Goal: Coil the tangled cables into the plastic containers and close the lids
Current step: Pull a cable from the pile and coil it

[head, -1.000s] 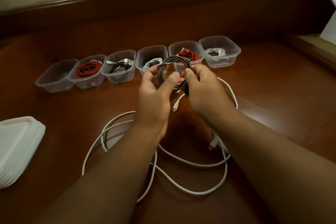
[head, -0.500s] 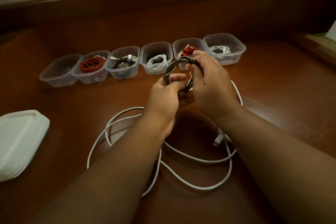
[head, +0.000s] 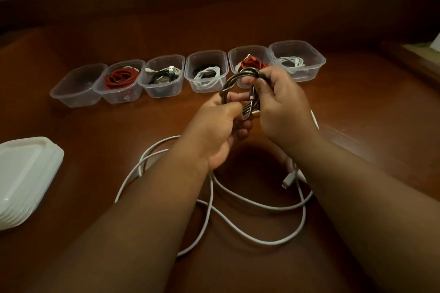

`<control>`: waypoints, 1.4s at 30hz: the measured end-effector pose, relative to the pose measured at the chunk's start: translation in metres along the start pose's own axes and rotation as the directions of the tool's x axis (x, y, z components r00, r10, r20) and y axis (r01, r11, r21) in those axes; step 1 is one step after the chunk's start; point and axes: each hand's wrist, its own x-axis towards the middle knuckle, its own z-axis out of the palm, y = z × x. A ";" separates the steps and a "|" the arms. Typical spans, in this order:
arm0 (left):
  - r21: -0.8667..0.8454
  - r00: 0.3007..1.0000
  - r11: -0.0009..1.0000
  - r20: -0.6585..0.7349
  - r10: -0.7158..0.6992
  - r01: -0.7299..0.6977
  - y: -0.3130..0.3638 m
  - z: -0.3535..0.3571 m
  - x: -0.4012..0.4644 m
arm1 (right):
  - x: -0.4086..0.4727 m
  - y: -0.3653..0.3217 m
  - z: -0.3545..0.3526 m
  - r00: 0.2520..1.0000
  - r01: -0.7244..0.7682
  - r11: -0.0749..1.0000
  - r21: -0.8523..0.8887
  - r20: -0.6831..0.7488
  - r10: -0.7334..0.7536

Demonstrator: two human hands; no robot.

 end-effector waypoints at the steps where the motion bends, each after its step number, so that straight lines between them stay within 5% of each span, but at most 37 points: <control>1: 0.057 1.000 0.998 0.008 0.019 -0.020 0.003 -0.002 0.000 | 0.001 0.000 0.000 0.999 -0.034 0.999 0.039 -0.008 0.035; 6: 0.195 0.997 0.978 -0.001 0.080 -0.079 0.009 -0.013 0.000 | 0.004 -0.001 -0.002 0.975 -0.214 0.936 0.278 0.004 0.222; 11: 0.341 0.962 0.915 -0.091 0.259 -0.214 0.002 -0.013 0.004 | 0.011 0.003 -0.006 0.932 -0.345 0.880 0.325 0.006 0.363; 15: 0.478 0.930 0.821 -0.025 0.367 -0.311 -0.002 -0.017 0.004 | 0.019 -0.002 -0.008 0.815 -0.555 0.616 0.559 0.220 0.536; 20: 0.621 0.839 0.627 0.091 0.537 -0.469 -0.009 -0.018 0.005 | 0.017 -0.003 -0.008 0.808 -0.528 0.428 0.734 0.278 0.520; 23: 0.632 0.856 0.657 0.018 0.517 -0.411 -0.008 -0.020 0.008 | 0.014 -0.007 -0.010 0.836 -0.488 0.385 0.783 0.292 0.465; 26: 0.497 0.903 0.796 -0.057 0.426 -0.345 -0.007 -0.021 0.009 | 0.010 -0.012 -0.009 0.857 -0.466 0.385 0.797 0.299 0.419; 30: 0.031 0.962 0.966 -0.089 0.259 -0.257 -0.003 -0.014 0.007 | 0.006 -0.015 -0.007 0.861 -0.463 0.376 0.803 0.306 0.407; 35: -0.180 0.976 0.961 -0.102 0.194 -0.210 -0.002 -0.011 0.004 | 0.004 -0.013 -0.003 0.855 -0.508 0.610 0.608 0.266 0.446; 42: -0.378 0.992 0.919 -0.091 0.085 -0.113 -0.005 -0.009 0.006 | 0.003 -0.013 0.001 0.853 -0.519 0.762 0.388 0.286 0.436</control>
